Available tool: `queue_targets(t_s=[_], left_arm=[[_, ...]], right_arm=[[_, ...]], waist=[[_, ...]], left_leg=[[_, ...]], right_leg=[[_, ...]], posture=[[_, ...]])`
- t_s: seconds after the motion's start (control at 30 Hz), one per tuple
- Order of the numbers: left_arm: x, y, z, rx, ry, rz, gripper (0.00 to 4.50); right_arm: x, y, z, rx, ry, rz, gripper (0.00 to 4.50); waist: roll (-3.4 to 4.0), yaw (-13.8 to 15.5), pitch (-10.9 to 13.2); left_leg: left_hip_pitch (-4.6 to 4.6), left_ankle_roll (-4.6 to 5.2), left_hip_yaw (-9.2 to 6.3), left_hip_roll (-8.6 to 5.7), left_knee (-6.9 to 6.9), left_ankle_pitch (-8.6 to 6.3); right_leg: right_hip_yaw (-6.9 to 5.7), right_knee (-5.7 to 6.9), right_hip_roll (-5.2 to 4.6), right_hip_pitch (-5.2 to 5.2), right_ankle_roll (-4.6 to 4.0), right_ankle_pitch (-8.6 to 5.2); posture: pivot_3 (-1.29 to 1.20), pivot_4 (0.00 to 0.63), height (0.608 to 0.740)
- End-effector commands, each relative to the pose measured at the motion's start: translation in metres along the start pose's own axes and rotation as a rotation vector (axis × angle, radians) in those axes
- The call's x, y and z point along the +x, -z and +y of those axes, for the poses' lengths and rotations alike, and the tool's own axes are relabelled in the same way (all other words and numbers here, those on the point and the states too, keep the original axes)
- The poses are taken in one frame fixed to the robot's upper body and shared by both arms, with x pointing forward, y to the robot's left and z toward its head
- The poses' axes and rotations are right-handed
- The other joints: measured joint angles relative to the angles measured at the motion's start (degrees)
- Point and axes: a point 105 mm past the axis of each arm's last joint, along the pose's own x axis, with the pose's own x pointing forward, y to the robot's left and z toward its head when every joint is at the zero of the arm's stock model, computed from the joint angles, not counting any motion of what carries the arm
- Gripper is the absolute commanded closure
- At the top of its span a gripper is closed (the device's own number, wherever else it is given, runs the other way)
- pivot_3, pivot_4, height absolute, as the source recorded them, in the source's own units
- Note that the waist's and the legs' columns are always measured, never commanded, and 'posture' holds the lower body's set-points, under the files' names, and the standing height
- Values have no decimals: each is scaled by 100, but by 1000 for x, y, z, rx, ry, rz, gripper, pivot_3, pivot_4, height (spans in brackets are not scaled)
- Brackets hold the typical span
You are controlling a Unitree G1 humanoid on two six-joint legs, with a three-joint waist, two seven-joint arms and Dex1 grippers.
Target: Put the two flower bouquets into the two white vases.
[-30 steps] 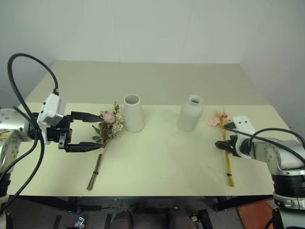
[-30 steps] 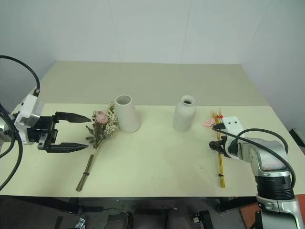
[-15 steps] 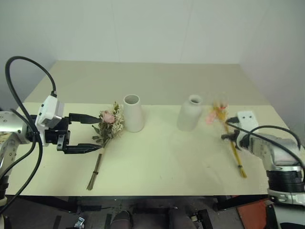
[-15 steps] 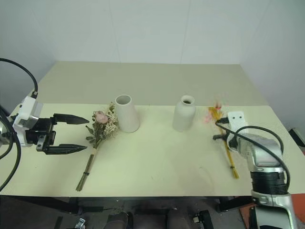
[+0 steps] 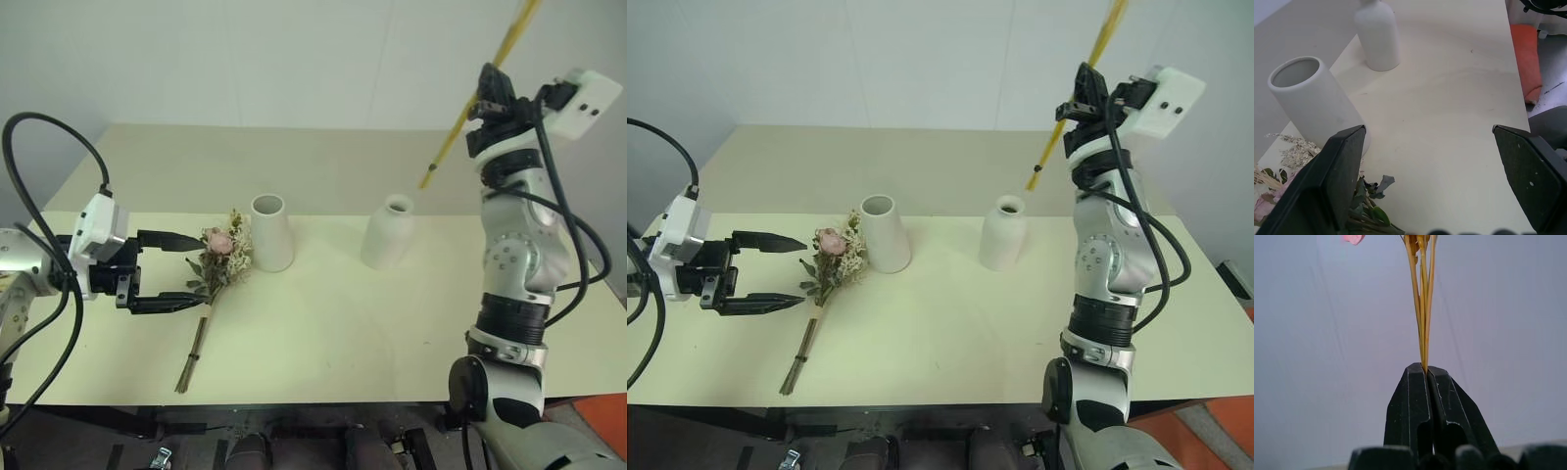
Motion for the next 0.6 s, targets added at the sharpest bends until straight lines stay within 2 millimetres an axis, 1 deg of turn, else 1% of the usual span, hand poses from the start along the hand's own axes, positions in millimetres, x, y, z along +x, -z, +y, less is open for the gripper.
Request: queue_targets(t_s=[0.03,0.23,0.5,0.6], left_arm=[[-7,-13,-1,47,-31,-1,0],[-9,-16,-5,42,-50,-1,0],[-10,-17,-10,30,-60,8,0],[-10,-17,-10,28,-61,9,0]], right_arm=[[5,-5,5,-2,-30,-52,4490],[6,13,-4,-1,-19,-14,4490],[3,29,-4,0,-32,28,4490],[-1,35,1,0,-51,44,4490]], waist=[[0,-5,0],[1,-9,1],[1,-13,1],[2,-17,1]], left_leg=[[2,0,0,1,0,0],[8,0,0,2,0,0],[16,0,-2,2,0,1],[18,0,-2,1,0,1]], right_leg=[[0,2,2,0,-2,-1],[1,15,3,-1,-6,-3],[2,53,6,-10,-17,-20],[3,54,6,-10,-16,-20]], posture=[[0,150,740],[0,150,740],[0,150,740],[0,150,740]])
